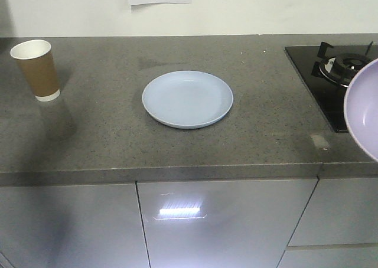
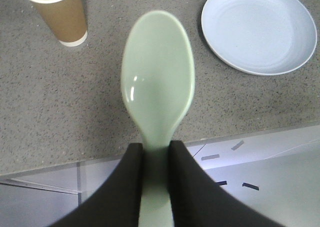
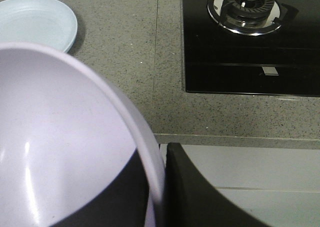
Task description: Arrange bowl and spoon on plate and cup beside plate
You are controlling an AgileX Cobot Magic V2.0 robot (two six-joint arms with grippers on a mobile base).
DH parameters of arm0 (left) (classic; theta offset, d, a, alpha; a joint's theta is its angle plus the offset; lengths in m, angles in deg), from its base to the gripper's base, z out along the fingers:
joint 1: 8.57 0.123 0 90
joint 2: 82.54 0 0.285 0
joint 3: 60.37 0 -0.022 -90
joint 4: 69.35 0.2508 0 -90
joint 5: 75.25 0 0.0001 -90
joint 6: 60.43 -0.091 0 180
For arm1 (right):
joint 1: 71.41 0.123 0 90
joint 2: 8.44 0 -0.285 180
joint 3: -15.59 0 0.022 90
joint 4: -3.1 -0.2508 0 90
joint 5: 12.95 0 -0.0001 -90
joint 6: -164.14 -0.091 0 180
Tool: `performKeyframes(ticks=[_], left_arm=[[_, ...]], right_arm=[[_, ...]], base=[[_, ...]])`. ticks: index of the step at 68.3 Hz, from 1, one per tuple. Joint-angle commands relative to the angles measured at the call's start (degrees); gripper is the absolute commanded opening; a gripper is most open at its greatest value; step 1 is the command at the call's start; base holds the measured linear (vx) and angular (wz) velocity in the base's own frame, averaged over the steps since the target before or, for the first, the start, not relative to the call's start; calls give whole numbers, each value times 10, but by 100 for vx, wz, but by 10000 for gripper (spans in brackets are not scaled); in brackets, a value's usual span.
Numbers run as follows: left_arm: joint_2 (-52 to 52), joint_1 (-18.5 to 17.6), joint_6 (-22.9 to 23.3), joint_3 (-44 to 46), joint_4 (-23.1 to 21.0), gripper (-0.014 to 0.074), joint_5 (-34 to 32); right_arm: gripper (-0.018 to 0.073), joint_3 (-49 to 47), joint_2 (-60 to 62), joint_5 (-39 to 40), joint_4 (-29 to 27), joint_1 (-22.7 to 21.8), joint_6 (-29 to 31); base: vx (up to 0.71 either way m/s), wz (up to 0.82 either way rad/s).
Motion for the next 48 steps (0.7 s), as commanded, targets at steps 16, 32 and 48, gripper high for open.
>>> performKeyframes(ticks=[16, 32, 48], left_arm=[[14, -3, 2, 15, -2, -6, -25], [14, -3, 2, 15, -2, -6, -25], [14, -3, 2, 15, -2, -6, -25]], right_arm=[[-6, -15, 2, 37, -6, -2, 4], [-6, -15, 2, 37, -6, -2, 4], [-6, -15, 2, 37, -6, -2, 4]], base=[[7, -6], [9, -4], [11, -3]])
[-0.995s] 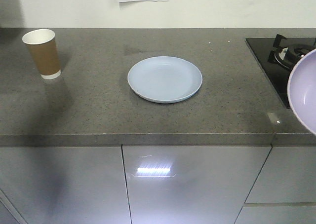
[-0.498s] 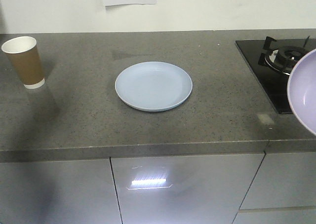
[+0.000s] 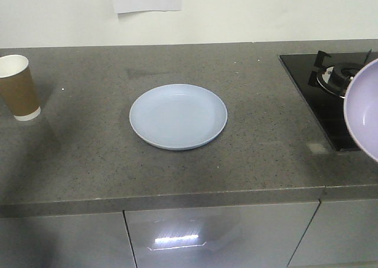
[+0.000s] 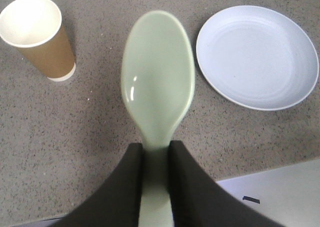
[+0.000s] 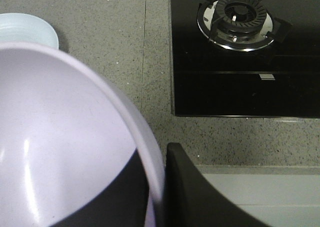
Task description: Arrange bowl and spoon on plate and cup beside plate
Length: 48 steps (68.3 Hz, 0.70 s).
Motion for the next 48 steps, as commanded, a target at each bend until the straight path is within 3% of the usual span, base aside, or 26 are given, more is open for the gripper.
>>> performKeyframes(ticks=[1, 48], left_arm=[[14, -3, 2, 15, -2, -6, -25], [14, -3, 2, 15, -2, -6, -25]], right_arm=[[-6, -15, 2, 37, -6, -2, 4], [-6, -15, 2, 37, -6, -2, 4]], base=[[11, -2], [11, -2]])
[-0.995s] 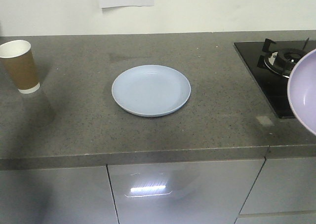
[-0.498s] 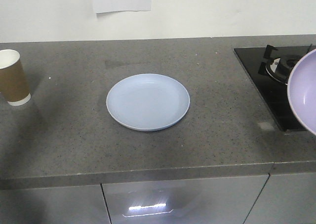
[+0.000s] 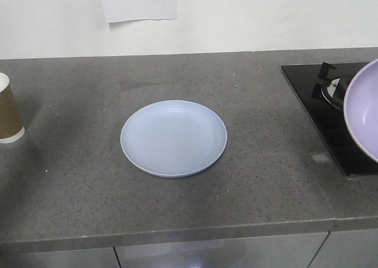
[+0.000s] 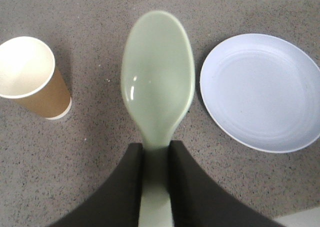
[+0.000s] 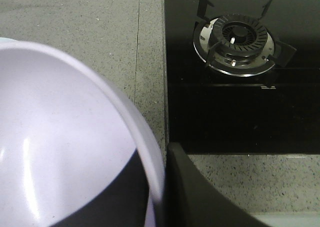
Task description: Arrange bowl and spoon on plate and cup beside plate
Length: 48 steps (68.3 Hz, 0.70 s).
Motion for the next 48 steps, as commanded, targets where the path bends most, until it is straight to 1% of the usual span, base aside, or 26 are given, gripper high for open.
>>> performKeyframes(ticks=[1, 48], left_arm=[[14, -3, 2, 15, -2, -6, -25], [14, -3, 2, 15, -2, -6, -25]], right_arm=[[-6, -15, 2, 37, -6, -2, 4], [-6, -15, 2, 37, -6, -2, 4]], base=[[10, 0], [9, 4]])
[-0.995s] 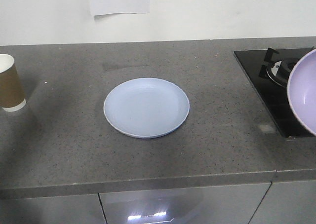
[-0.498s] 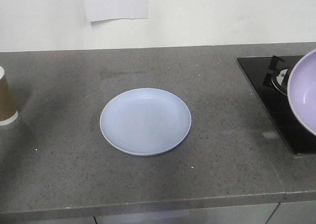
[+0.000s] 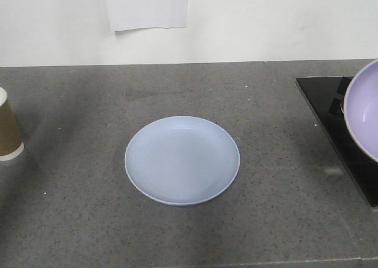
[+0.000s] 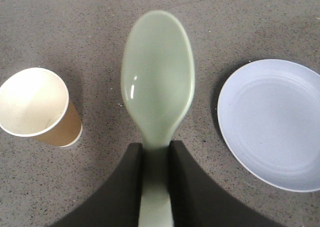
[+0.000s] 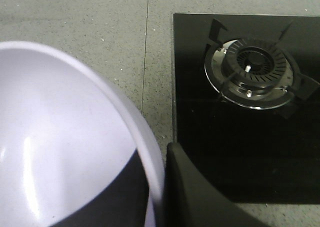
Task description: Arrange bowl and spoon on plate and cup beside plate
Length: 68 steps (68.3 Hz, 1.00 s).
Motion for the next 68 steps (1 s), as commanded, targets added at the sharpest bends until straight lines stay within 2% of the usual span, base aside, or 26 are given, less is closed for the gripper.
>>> performKeyframes(ticks=[1, 68], left_arm=[[14, -3, 2, 15, -2, -6, -25], [14, -3, 2, 15, -2, -6, -25]], right_arm=[[-6, -15, 2, 37, -6, -2, 4], [-6, -15, 2, 37, -6, -2, 4]], base=[[7, 9], [4, 8]])
